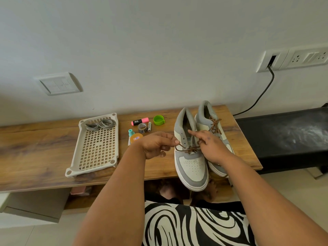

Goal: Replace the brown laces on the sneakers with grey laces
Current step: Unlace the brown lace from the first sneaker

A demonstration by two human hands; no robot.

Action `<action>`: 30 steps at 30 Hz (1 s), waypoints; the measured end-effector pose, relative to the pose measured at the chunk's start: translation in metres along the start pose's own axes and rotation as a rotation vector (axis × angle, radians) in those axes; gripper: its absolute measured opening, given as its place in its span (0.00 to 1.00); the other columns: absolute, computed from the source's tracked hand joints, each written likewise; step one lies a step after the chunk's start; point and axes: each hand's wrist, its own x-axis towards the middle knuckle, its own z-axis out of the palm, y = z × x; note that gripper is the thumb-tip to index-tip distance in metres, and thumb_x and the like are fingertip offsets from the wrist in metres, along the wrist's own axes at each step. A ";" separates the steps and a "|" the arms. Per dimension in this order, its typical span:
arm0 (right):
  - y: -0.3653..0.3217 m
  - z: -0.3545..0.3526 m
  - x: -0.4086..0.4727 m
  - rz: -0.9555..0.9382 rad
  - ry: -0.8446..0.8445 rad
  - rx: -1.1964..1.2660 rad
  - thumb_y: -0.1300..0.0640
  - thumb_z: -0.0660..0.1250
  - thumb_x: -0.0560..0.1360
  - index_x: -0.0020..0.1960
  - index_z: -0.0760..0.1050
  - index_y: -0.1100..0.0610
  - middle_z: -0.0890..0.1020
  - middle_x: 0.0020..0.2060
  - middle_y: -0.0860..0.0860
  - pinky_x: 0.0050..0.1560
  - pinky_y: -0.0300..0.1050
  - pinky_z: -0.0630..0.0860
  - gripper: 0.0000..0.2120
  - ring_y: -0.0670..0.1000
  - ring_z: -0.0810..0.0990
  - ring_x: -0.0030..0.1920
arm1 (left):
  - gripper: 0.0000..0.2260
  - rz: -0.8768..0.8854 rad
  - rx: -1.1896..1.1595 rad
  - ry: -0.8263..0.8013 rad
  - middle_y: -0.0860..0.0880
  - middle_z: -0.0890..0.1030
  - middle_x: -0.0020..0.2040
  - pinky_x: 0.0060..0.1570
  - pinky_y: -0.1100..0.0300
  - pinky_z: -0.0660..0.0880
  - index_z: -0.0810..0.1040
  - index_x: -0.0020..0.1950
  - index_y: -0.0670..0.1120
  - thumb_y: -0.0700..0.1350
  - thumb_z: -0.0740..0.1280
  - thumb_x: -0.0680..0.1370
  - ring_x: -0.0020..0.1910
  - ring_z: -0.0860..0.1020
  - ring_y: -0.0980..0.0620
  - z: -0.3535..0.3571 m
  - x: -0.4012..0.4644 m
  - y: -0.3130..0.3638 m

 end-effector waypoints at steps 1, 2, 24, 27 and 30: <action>0.000 0.000 0.000 0.004 -0.002 0.004 0.68 0.54 0.81 0.74 0.66 0.45 0.70 0.69 0.50 0.61 0.35 0.62 0.27 0.50 0.68 0.67 | 0.04 -0.023 -0.023 0.016 0.56 0.72 0.31 0.34 0.61 0.61 0.79 0.38 0.48 0.44 0.72 0.72 0.30 0.64 0.58 -0.002 -0.002 0.001; 0.001 0.000 0.001 0.009 -0.002 0.008 0.68 0.53 0.81 0.74 0.67 0.45 0.69 0.69 0.50 0.61 0.35 0.62 0.27 0.49 0.68 0.67 | 0.06 -0.063 -0.013 0.042 0.55 0.70 0.30 0.34 0.60 0.60 0.79 0.37 0.48 0.45 0.73 0.73 0.30 0.63 0.58 -0.002 -0.003 0.002; -0.001 0.000 0.000 0.029 0.004 0.036 0.67 0.55 0.81 0.73 0.68 0.44 0.69 0.68 0.49 0.60 0.36 0.62 0.27 0.49 0.68 0.67 | 0.04 -0.038 0.728 0.305 0.51 0.76 0.45 0.49 0.57 0.71 0.79 0.47 0.47 0.46 0.71 0.77 0.46 0.73 0.52 0.026 0.023 -0.004; -0.001 -0.001 0.000 0.025 0.001 0.043 0.67 0.54 0.81 0.73 0.68 0.44 0.69 0.68 0.49 0.58 0.35 0.63 0.27 0.48 0.68 0.65 | 0.02 -0.144 0.869 0.248 0.50 0.78 0.46 0.56 0.54 0.72 0.78 0.49 0.47 0.46 0.69 0.78 0.51 0.75 0.49 0.015 0.012 0.002; -0.001 -0.002 0.000 0.027 -0.005 0.043 0.67 0.54 0.81 0.73 0.68 0.45 0.70 0.67 0.49 0.56 0.34 0.62 0.26 0.45 0.67 0.61 | 0.11 -0.239 1.034 0.304 0.47 0.80 0.52 0.58 0.55 0.71 0.79 0.58 0.43 0.47 0.69 0.79 0.53 0.74 0.50 0.007 0.003 0.005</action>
